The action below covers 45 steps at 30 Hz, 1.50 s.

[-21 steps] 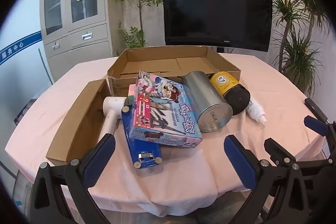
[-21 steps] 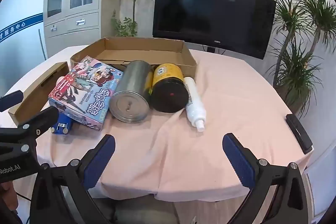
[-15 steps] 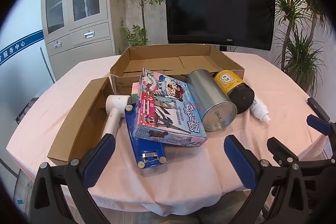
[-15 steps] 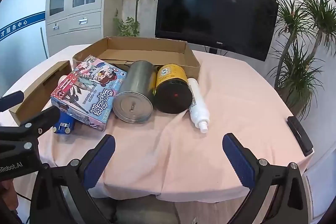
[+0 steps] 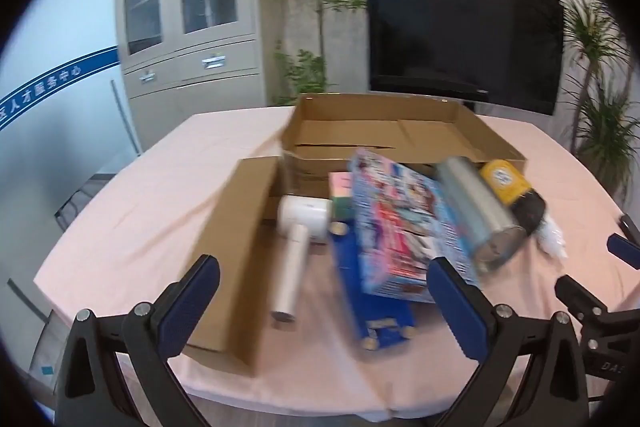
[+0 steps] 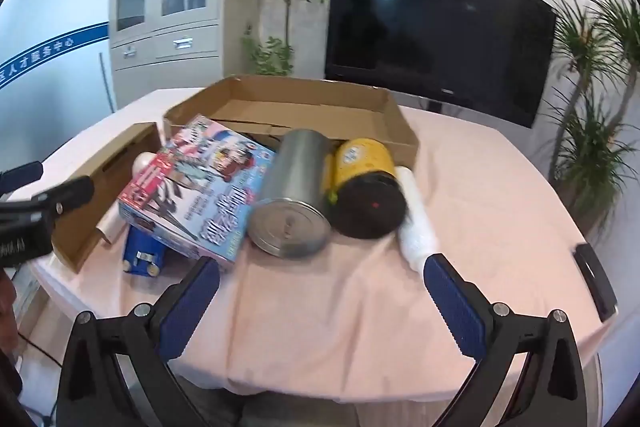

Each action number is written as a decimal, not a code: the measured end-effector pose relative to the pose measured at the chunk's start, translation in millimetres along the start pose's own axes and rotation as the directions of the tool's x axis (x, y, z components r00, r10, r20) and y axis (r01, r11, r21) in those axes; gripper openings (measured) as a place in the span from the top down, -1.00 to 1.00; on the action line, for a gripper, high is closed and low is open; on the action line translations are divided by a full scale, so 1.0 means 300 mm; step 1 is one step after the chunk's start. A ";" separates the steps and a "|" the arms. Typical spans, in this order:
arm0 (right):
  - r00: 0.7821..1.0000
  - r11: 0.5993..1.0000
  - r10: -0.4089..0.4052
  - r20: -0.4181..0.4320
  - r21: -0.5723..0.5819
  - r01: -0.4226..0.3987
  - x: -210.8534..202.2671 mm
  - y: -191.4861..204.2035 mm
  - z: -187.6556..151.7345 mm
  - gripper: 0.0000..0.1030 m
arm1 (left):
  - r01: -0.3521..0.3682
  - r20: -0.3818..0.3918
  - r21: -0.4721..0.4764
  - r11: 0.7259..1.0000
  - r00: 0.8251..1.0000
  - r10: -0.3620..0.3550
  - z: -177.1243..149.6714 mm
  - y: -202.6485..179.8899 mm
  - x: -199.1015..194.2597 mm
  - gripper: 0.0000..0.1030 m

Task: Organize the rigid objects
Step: 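Reach both grippers to the long cardboard insert and grasp it, then lift the cardboard insert and lower it into the open cardboard box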

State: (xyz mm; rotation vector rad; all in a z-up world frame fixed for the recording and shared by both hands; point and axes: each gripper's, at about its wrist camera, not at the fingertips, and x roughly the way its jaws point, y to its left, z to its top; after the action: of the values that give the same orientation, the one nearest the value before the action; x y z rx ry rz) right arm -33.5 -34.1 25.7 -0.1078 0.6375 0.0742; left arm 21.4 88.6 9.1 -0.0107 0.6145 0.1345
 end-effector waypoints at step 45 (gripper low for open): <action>0.936 0.935 0.337 -0.102 -0.084 -0.346 0.179 0.430 0.190 -0.99 | 0.005 -0.258 -0.041 0.999 0.966 -0.015 -0.037 0.451 0.201 0.29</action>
State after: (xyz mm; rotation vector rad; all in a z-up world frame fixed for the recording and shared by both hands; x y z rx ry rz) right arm 29.9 102.7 29.1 -0.0964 0.7342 0.4411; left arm 46.5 229.7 -30.7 -0.0716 0.8728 0.1367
